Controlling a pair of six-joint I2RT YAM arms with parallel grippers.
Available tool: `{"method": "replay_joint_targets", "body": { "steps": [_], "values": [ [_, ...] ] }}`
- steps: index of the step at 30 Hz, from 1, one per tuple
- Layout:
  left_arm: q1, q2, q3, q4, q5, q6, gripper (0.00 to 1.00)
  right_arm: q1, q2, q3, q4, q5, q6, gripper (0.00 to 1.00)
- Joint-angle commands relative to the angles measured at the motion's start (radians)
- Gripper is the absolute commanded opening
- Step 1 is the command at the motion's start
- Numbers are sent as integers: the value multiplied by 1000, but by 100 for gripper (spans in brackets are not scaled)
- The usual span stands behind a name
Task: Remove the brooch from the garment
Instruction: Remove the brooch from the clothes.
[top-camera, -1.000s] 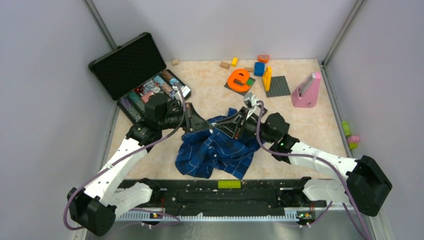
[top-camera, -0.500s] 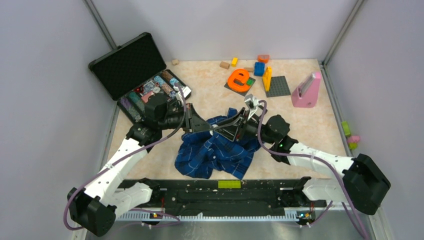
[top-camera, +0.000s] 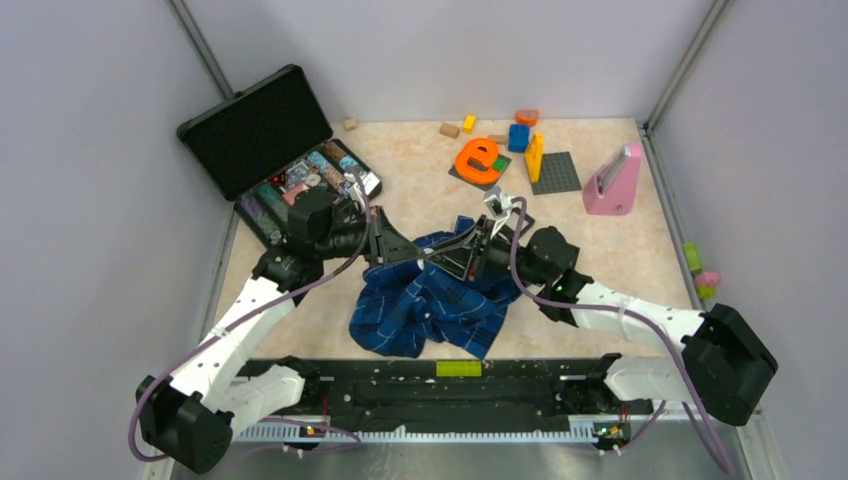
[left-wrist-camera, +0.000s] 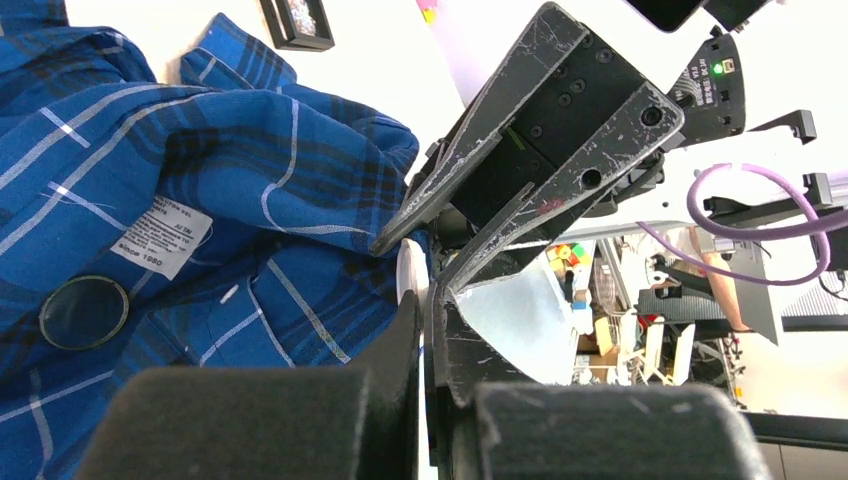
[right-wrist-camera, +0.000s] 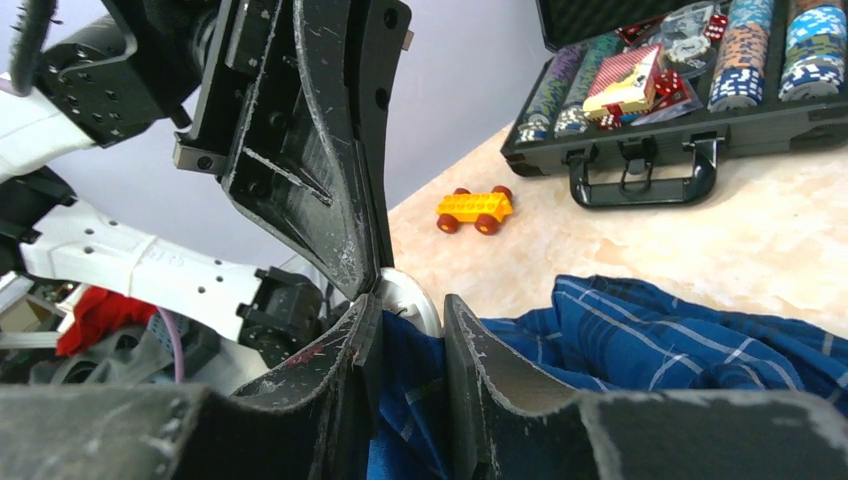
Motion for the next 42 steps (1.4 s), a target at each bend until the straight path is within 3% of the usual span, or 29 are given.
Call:
{"method": "replay_joint_targets", "body": {
  "steps": [1, 7, 16, 24, 30, 32, 37, 42],
  "values": [
    [-9, -34, 32, 149, 69, -41, 0, 36, 5, 57, -228, 31, -126, 27],
    [-5, -26, 35, 154, 71, -45, 0, 38, -33, 72, -390, 84, -231, 27],
    [-1, -20, 49, 108, 65, -10, 0, 38, -73, 117, -552, 29, -410, 33],
    [1, -24, 76, -27, -5, 104, 0, 8, -118, 109, -547, -6, -382, 34],
    [1, -1, 48, -71, -1, 239, 1, -39, -98, 63, -454, -72, -298, 11],
    [0, -2, 20, -59, 19, 273, 19, -51, -86, 49, -411, -102, -255, 7],
    [-21, -81, -133, 164, 50, 255, 49, -86, -61, 42, -349, -152, -159, 2],
    [-66, -83, -186, 255, -28, 147, 62, -85, -66, 42, -337, -145, -138, 0]
  ]
}}
